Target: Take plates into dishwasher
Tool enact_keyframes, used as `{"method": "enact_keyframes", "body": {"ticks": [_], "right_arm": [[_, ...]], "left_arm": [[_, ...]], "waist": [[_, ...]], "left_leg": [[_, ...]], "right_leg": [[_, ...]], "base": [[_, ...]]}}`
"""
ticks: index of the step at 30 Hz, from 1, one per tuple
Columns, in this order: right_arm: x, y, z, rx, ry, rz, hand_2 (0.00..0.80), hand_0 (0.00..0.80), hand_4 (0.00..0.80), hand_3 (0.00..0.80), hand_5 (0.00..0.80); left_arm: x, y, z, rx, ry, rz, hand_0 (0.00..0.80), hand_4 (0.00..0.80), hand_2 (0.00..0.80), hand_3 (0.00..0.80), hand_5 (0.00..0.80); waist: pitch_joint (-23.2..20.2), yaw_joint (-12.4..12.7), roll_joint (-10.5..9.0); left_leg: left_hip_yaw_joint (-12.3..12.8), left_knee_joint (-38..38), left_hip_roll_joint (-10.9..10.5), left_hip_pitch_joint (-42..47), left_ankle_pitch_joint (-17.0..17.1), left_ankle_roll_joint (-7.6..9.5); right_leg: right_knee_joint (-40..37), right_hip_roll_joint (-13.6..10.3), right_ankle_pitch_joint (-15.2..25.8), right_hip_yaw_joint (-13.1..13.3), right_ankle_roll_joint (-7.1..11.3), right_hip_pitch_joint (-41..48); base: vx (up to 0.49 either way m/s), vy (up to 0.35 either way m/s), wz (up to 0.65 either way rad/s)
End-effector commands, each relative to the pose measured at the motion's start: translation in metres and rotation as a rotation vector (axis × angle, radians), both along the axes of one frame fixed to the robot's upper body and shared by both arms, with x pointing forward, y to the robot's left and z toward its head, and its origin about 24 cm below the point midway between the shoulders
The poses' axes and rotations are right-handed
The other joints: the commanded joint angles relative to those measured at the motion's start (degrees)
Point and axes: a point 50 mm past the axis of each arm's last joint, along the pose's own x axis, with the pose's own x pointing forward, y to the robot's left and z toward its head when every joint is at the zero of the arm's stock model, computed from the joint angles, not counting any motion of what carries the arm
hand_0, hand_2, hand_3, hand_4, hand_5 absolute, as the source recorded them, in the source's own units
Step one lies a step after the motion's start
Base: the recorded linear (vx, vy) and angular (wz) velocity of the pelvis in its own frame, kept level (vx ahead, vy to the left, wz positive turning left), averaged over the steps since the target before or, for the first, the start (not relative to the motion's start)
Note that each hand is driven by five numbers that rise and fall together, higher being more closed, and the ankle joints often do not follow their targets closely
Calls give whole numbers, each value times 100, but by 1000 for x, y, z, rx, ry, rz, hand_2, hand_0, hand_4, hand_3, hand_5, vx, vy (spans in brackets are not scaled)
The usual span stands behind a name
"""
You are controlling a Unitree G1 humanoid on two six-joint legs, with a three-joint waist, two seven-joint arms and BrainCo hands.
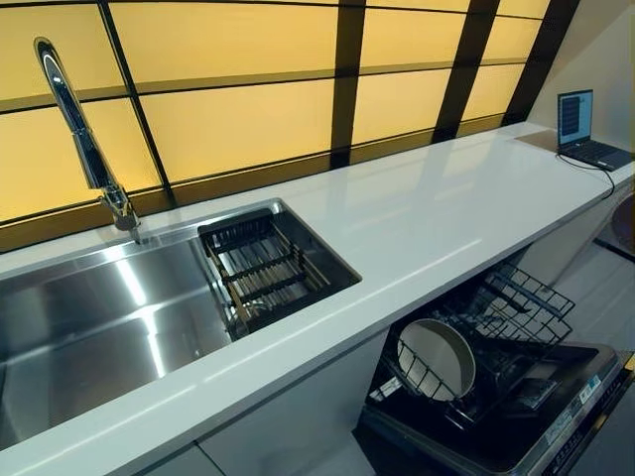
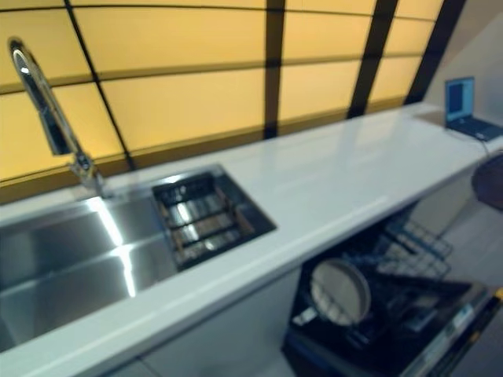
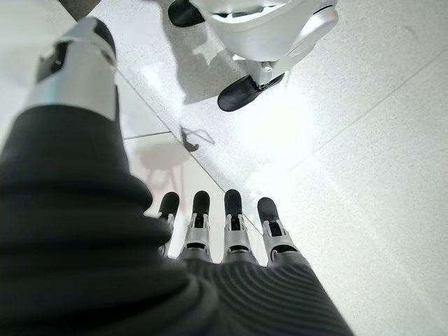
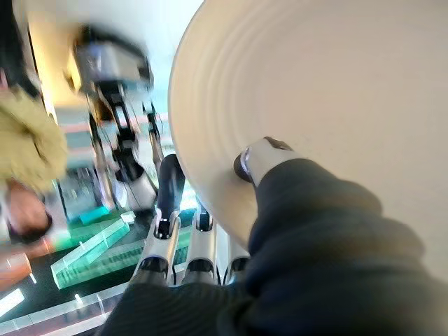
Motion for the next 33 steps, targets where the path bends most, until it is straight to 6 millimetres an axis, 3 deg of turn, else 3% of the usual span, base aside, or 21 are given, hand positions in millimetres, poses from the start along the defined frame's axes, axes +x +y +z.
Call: {"method": "enact_keyframes", "body": {"ticks": [1,15,29,33], "right_arm": [[6,1,-14,144,-114,6,800,800,800,800,800],[26,16,-84,395,-202,25,800,800,800,800,800],[30,23,-111,440,-162,3,800,800,800,800,800],[31,23,-107,428,-172,4,800,800,800,800,800]], "left_arm": [[-11,33,9,97,65,-35,0,0,0,0,0],[-15,30,7,94,77,-57,0,0,0,0,0],[-9,28,8,94,31,-64,0,0,0,0,0],[-4,27,8,90,6,-59,0,0,0,0,0]], "waist": [[-173,89,-415],[-60,181,-207],[242,224,49],[396,212,167]], "left_leg": [[-212,-23,-43,116,-158,-63],[-235,-23,-22,68,-128,-82],[-319,-23,-84,-165,-45,-68],[-332,-23,-109,-282,-16,-68]], "right_leg": [[8,-322,125,-181,675,259],[8,-385,84,-363,642,248],[8,-464,137,-439,634,34],[8,-490,153,-438,621,-94]], "base": [[33,-40,-4],[14,-41,0],[-26,-44,0],[-89,-7,-4]]}}
